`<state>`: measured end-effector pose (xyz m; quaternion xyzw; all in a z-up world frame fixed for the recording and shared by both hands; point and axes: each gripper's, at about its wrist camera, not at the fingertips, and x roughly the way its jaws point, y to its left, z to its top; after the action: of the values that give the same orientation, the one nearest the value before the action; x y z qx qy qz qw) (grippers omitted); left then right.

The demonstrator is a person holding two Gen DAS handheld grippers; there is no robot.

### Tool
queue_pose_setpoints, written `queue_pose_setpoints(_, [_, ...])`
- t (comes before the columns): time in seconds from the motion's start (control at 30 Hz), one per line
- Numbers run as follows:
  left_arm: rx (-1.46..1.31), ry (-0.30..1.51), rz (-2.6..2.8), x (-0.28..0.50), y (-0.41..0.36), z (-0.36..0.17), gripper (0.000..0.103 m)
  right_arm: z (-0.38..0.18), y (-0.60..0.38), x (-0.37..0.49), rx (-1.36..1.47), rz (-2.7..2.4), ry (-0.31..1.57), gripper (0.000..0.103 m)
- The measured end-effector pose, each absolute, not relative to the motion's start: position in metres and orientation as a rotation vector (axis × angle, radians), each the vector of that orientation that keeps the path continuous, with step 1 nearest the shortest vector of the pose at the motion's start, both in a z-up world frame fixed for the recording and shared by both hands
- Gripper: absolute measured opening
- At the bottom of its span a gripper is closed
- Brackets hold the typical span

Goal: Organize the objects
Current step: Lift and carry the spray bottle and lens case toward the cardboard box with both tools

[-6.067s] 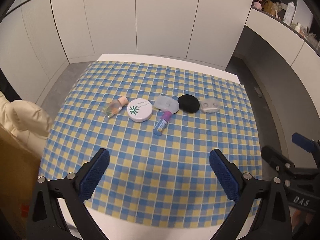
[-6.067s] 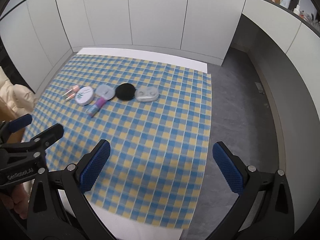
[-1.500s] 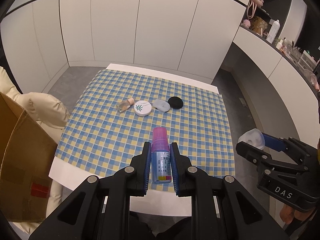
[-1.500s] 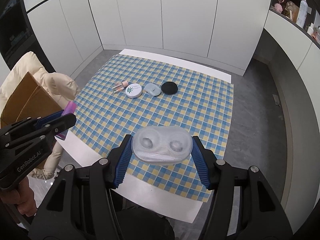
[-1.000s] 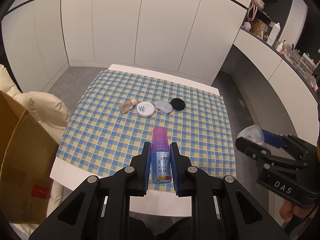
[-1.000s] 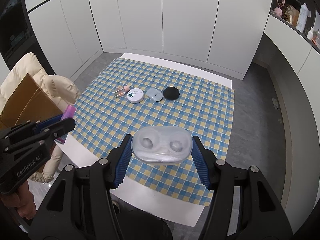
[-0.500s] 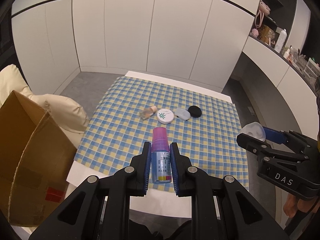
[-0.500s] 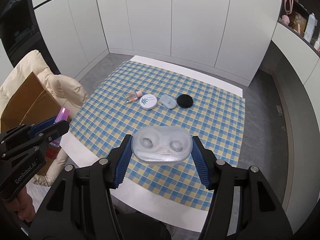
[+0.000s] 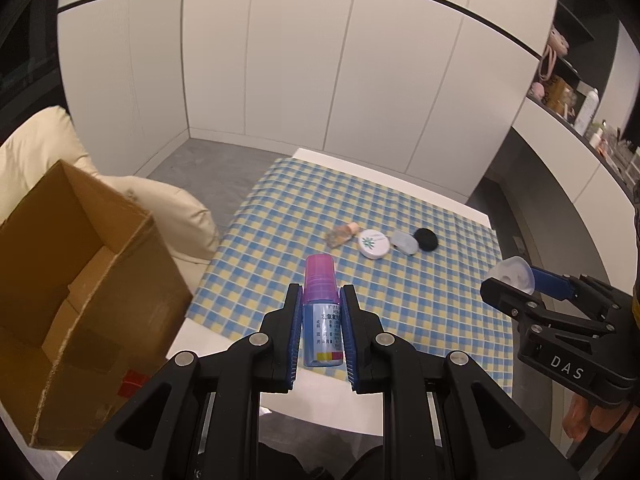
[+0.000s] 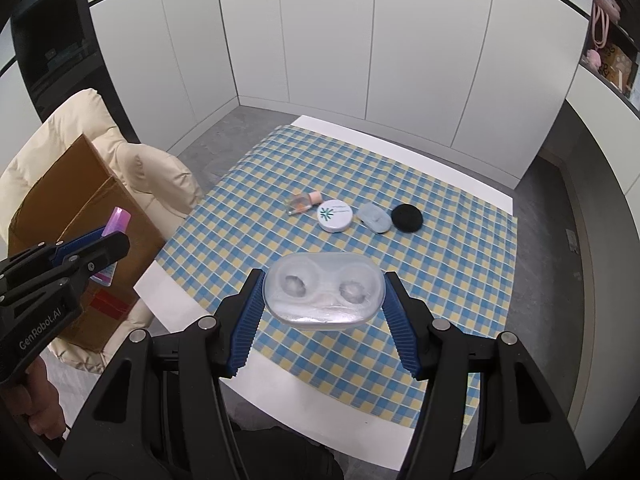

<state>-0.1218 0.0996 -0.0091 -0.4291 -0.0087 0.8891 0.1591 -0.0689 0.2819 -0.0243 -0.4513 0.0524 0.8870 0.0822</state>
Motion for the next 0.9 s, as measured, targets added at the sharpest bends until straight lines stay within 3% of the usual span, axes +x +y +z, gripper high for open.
queue_pose_setpoints(0.9, [-1.219,-0.085,2.615,-0.121,0.057,-0.003,0.018,-0.021,0.240,-0.090,-1.351,2.732,0.096,0.061])
